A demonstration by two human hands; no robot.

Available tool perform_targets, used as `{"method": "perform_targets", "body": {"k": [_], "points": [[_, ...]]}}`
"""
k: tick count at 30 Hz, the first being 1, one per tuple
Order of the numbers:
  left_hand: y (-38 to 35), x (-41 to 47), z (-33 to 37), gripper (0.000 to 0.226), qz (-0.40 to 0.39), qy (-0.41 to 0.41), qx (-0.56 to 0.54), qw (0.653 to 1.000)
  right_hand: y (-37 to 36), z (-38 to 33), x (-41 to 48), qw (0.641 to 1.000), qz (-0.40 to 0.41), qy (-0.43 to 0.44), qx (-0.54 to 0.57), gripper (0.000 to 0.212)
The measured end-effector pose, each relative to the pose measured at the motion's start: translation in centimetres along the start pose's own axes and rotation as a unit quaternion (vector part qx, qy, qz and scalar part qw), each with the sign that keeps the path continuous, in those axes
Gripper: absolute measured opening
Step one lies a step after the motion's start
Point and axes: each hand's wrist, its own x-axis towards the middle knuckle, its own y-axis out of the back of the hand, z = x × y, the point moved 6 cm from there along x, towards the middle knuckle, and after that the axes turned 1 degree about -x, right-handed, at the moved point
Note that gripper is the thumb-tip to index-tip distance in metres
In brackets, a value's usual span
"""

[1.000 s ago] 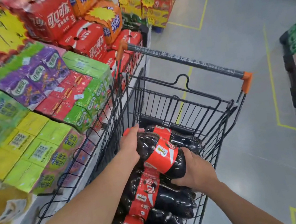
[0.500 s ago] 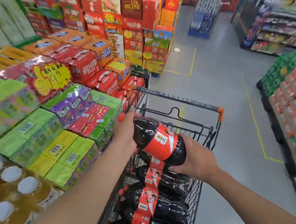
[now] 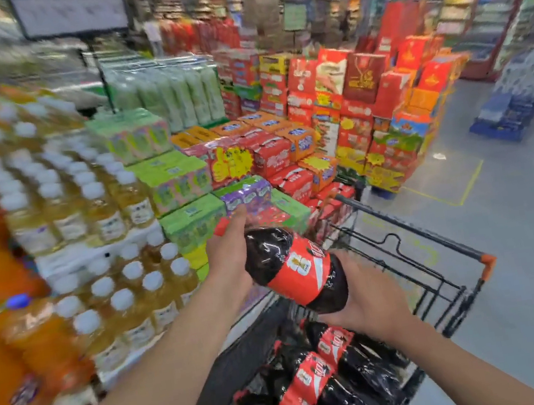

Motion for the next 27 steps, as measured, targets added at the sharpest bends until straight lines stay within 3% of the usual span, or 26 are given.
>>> {"method": "perform_targets", "body": {"k": [9, 17, 22, 27], "points": [[14.9, -10.8, 7.0, 0.026, 0.160, -0.135, -0.078, 0.975, -1.0, -13.9, -2.0, 0.977, -0.028, 0.185, 0.101, 0.098], [30.5, -20.9, 11.5, 0.034, 0.279, -0.206, -0.122, 0.930, -4.1, -30.0, -5.2, 0.932, -0.078, 0.326, 0.136, 0.089], [40.7, -28.4, 13.1, 0.031, 0.364, -0.245, -0.144, 0.887, -6.2, -40.6, -10.0, 0.895, -0.107, 0.412, 0.131, 0.105], [51.3, -36.7, 13.9, 0.032, 0.429, -0.266, -0.154, 0.850, -8.7, -51.0, -17.1, 0.872, -0.128, 0.455, 0.124, 0.107]]}}
